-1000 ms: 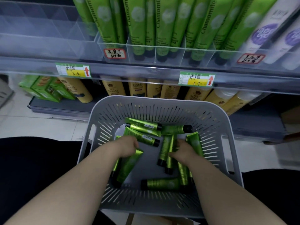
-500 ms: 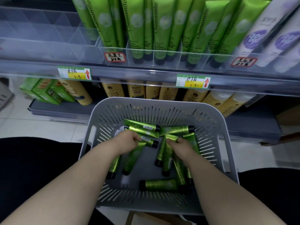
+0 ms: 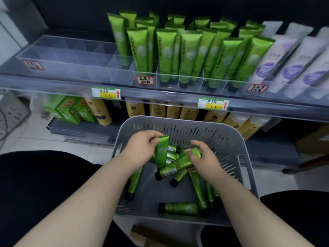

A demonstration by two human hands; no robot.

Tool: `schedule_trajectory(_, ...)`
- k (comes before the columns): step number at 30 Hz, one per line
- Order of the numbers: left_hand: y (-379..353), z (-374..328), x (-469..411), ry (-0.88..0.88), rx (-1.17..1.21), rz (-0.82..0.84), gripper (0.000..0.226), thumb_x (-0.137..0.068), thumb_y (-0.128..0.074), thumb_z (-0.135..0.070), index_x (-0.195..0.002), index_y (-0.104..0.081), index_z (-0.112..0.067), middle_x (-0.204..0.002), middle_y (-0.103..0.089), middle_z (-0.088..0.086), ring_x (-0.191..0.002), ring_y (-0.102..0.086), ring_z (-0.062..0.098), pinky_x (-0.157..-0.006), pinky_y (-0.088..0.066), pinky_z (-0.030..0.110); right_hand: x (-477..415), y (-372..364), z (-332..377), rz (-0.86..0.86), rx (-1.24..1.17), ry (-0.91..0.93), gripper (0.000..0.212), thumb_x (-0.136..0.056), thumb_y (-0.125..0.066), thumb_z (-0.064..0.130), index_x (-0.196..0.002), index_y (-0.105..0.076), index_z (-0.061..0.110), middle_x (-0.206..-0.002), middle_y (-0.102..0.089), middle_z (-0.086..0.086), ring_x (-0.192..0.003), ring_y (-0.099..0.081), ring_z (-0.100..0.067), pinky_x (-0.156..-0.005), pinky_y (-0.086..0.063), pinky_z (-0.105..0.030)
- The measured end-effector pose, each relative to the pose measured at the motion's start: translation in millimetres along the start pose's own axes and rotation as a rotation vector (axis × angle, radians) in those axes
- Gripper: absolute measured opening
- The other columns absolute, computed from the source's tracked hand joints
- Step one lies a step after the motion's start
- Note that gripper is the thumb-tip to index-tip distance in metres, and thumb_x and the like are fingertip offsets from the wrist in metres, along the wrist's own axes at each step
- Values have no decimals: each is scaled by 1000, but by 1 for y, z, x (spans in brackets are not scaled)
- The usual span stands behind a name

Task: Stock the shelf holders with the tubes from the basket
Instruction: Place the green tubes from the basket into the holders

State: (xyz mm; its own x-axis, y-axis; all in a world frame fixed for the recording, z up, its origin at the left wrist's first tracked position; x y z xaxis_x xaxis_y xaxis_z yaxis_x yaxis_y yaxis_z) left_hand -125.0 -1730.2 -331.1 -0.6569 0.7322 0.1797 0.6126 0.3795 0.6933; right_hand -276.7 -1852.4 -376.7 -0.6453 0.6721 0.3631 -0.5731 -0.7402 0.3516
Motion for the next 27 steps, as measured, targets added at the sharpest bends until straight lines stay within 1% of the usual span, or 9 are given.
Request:
schedule_trajectory(3, 17, -5, 10, -30, 53, -94, 25, -94, -51, -14, -113, -67, -21, -111, -67, -3, -99, -62, 14, -84, -41, 18, 14, 2, 16, 9, 13, 58, 29, -93, -52, 3, -110, -56, 26, -109, -59, 1, -73, -64, -14, -64, -60, -32)
schedule_trajectory(5, 29, -6, 15, -64, 56, -155, 25, -94, -52, -14, -112, -67, -21, -110, -68, -5, -96, -61, 12, -82, -41, 15, 21, 5, 26, 9, 5, 58, 19, -92, -55, 2, -101, -65, 15, -109, -60, -3, -70, -66, -13, -66, -60, -27)
schedule_trajectory(8, 43, -5, 18, -87, 74, -188, 26, -94, -52, -14, -113, -67, -22, -105, -68, -5, -90, -63, 11, -69, -38, 4, 30, 10, 40, 67, -37, 16, 22, -84, -66, 3, -105, -68, 10, -106, -64, -8, -78, -65, -12, -72, -57, -18)
schedule_trajectory(10, 51, -5, 18, -97, 78, -202, 26, -93, -52, -14, -112, -67, -23, -107, -68, -5, -97, -62, 12, -74, -38, 6, 33, 15, 46, 82, 97, -12, 35, -76, -75, 8, -110, -68, 15, -107, -62, 0, -91, -62, -9, -83, -49, -17)
schedule_trajectory(13, 57, -6, 15, -81, 75, -195, 26, -94, -52, -14, -113, -67, -21, -114, -66, -5, -104, -58, 10, -85, -37, 12, 34, 18, 47, 97, 202, -73, 52, -69, -81, 9, -118, -64, 17, -111, -59, 2, -100, -51, -6, -88, -34, -15)
schedule_trajectory(17, 58, -7, 11, -85, 68, -168, 27, -95, -51, -14, -116, -66, -19, -116, -65, -3, -104, -54, 6, -85, -34, 10, 33, 8, 38, 121, 350, -96, 59, -71, -80, 9, -126, -59, 14, -129, -56, -4, -117, -49, -13, -91, -31, -15)
schedule_trajectory(20, 57, -9, 7, -115, 0, -132, 28, -95, -50, -13, -119, -64, -17, -115, -66, 3, -105, -58, 15, -80, -34, 10, 31, -1, 34, 122, 548, -8, 53, -78, -71, 15, -129, -57, 15, -130, -56, -2, -113, -53, -12, -87, -36, -13)
schedule_trajectory(24, 53, -7, -1, -131, -52, -83, 29, -95, -49, -11, -119, -64, -16, -117, -65, 5, -110, -56, 18, -82, -30, 8, 30, -8, 47, 117, 770, 192, 39, -81, -68, 32, -117, -61, 16, -119, -58, -3, -106, -56, -16, -82, -39, -16)
schedule_trajectory(27, 55, -10, -7, -136, -38, -71, 29, -95, -49, -13, -120, -63, -18, -118, -65, 2, -112, -56, 16, -88, -33, 12, 28, -9, 71, 140, 1025, 376, 35, -86, -57, 51, -91, -57, 16, -90, -58, -2, -89, -57, -19, -71, -40, -27)
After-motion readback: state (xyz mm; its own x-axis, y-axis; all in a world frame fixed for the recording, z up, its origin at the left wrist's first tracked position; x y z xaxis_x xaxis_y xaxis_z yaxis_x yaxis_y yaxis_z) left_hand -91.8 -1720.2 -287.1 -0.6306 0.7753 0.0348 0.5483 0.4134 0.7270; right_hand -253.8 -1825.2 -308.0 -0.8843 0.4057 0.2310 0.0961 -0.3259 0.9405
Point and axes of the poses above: each hand's wrist, its own x-axis away from the middle knuckle, its own y-axis out of the back of the hand, z = x × y, the point moved 5 cm from there along -x, towards the middle knuckle
